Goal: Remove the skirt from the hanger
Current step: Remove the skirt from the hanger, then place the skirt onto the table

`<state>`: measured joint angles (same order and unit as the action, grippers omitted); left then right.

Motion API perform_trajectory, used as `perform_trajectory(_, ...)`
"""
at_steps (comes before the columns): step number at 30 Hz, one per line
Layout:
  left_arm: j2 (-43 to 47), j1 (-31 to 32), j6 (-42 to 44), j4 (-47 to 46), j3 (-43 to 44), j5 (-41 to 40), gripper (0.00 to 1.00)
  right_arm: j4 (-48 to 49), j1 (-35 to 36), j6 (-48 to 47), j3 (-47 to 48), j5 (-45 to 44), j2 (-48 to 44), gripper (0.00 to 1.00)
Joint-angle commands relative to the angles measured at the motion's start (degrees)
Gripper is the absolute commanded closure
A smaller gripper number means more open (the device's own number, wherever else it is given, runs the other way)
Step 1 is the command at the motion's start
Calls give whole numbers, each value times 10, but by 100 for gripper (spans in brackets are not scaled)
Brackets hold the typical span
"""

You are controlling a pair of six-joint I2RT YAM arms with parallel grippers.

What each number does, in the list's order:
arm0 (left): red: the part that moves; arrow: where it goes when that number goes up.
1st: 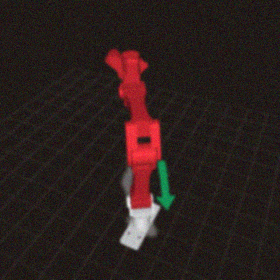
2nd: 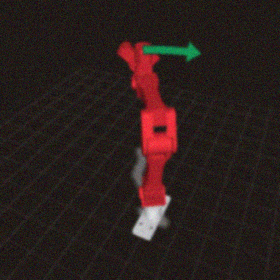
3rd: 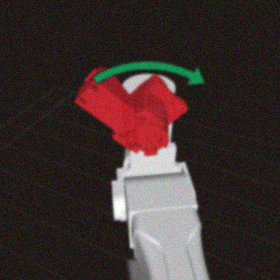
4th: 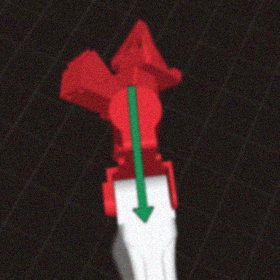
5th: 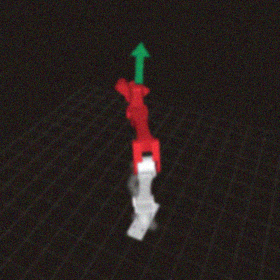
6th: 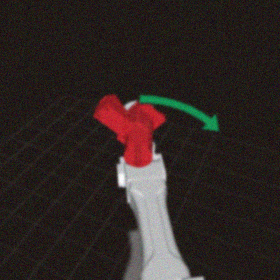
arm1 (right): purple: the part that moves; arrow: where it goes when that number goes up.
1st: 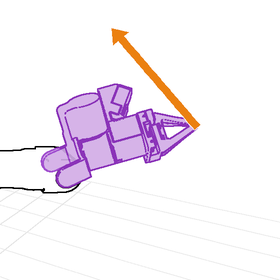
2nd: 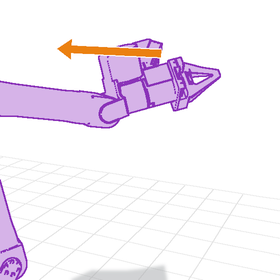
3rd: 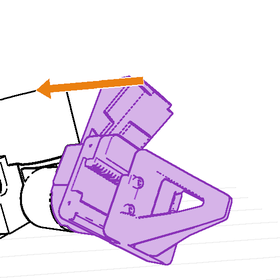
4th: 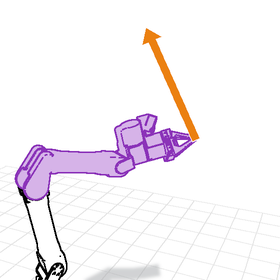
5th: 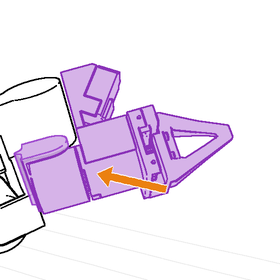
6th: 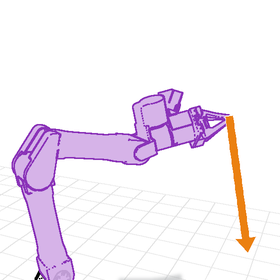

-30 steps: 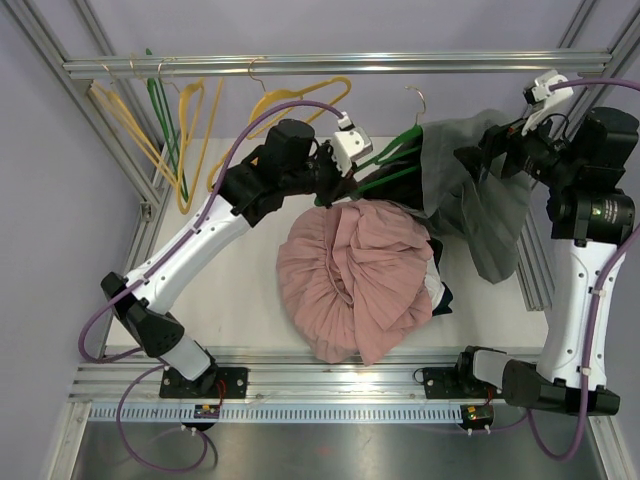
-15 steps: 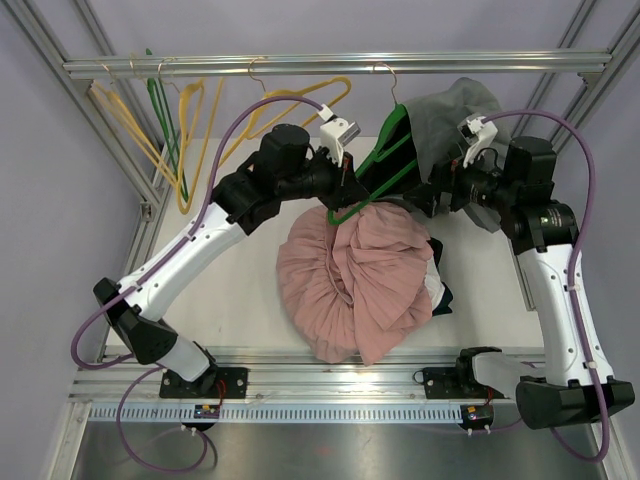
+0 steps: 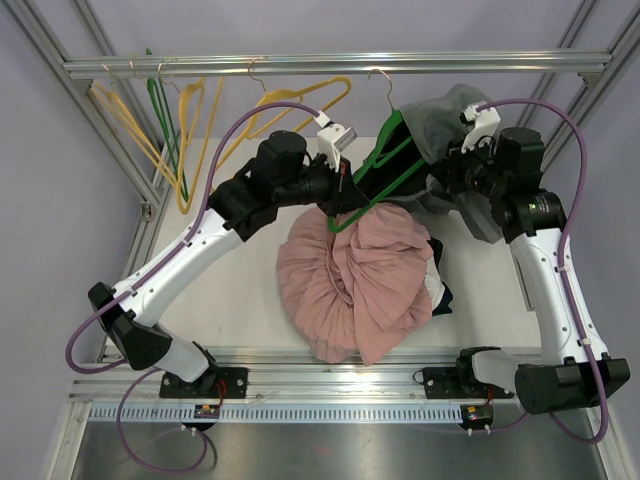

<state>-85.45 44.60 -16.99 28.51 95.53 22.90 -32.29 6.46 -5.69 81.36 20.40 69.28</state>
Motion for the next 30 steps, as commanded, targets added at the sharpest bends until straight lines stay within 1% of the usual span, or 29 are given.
perform_trajectory(1,40,2,13,-75,-2,25,100,48,4,-5,18,-18,-4,83)
perform_trajectory(2,42,2,14,-69,-8,24,100,50,4,-8,20,-15,-6,93)
perform_trajectory(3,44,1,20,-68,-14,23,100,61,4,-12,20,-16,-11,100)
perform_trajectory(6,61,2,40,-55,-42,16,100,92,4,-20,22,-33,-30,100)
perform_trajectory(9,77,2,82,-10,-59,-7,100,121,-7,-19,39,-104,-48,100)
perform_trajectory(10,82,2,92,3,-61,-17,100,130,-15,-16,45,-111,-53,100)
perform_trajectory(12,98,2,128,37,-64,-23,100,154,-37,1,50,-115,-65,100)
perform_trajectory(13,104,2,138,50,-63,-30,100,156,-59,9,63,-115,-66,100)
perform_trajectory(15,114,2,165,97,-54,-43,100,155,-95,38,77,-115,-67,100)
perform_trajectory(17,120,1,203,144,-44,-61,100,152,-136,48,89,-105,-64,100)
perform_trajectory(19,139,1,222,167,-46,-75,100,145,-155,46,93,-106,-59,100)
perform_trajectory(21,157,2,247,188,-57,-75,100,128,-167,32,92,-103,-56,100)
perform_trajectory(25,229,1,281,190,-89,-78,100,94,-168,-20,61,-63,-62,100)
perform_trajectory(26,240,1,292,189,-92,-79,100,71,-168,-47,57,-58,-61,100)
perform_trajectory(28,273,1,303,192,-101,-75,100,55,-169,-80,37,-43,-54,100)
perform_trajectory(29,285,1,315,192,-104,-72,100,12,-169,-122,37,-30,-49,100)
perform_trajectory(30,294,1,322,192,-108,-64,100,-5,-170,-141,25,0,-47,100)
